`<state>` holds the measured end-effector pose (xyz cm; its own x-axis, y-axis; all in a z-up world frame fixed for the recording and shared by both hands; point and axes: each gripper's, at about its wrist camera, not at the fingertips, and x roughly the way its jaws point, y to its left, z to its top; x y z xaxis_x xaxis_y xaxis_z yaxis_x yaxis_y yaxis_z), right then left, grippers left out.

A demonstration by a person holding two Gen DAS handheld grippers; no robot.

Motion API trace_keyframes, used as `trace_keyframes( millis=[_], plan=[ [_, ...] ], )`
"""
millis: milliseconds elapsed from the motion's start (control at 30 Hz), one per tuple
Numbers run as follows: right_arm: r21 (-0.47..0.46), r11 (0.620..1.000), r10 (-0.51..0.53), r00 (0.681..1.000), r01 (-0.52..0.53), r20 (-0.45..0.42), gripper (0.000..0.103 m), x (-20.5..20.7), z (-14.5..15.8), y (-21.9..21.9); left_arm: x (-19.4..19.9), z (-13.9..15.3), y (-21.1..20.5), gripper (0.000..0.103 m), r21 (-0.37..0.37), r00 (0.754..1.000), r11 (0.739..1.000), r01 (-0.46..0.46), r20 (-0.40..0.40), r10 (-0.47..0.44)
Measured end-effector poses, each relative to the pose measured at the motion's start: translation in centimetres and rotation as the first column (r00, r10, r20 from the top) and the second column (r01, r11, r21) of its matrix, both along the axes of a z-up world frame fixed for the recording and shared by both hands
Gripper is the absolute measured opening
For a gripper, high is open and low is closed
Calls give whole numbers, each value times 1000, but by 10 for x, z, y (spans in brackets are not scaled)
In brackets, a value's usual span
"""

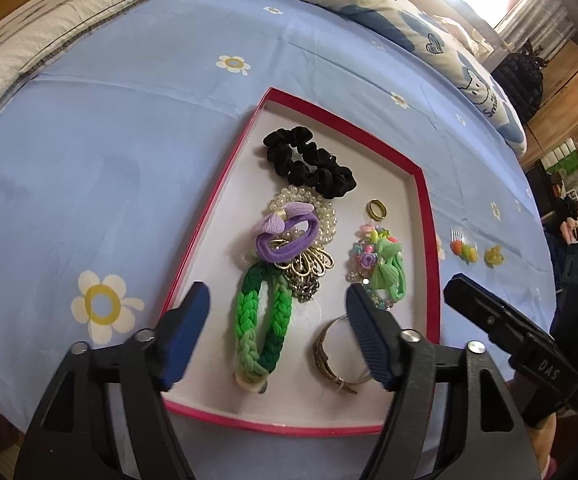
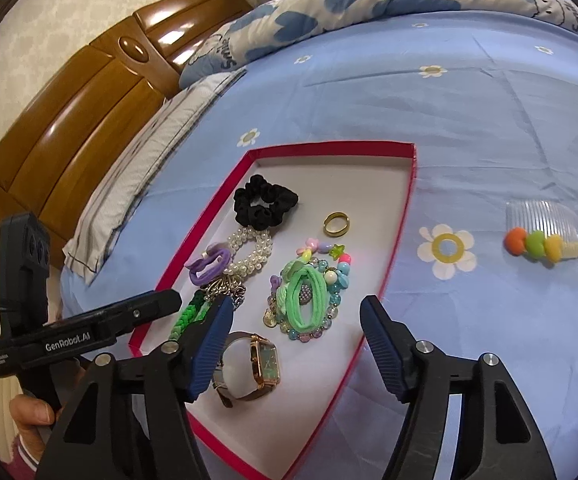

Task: Organize jewelry

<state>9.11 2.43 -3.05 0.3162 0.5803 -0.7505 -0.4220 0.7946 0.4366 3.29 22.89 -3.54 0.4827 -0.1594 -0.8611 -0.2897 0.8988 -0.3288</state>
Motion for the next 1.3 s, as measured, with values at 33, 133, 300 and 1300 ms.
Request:
trace_keyframes(
  millis=[33, 133, 300, 1300],
  plan=[
    [4, 1000, -4, 1000, 4, 0, 69, -1, 1, -2, -1, 0, 0, 75, -2, 1000, 1000, -1, 2, 1],
    [18, 1000, -17, 1000, 17, 0, 71, -3, 3, -6, -6, 3, 0, 75, -11, 1000, 1000, -5, 7, 5],
    [44, 999, -29, 1000, 29, -1, 77, -8, 6, -12, -13, 6, -2, 77, -16, 1000, 1000, -7, 16, 7],
    [135, 990, -38, 999, 39, -9, 82, -43, 14, -27, -54, 32, -18, 84, 131, 998, 991, -13, 55, 6]
  ],
)
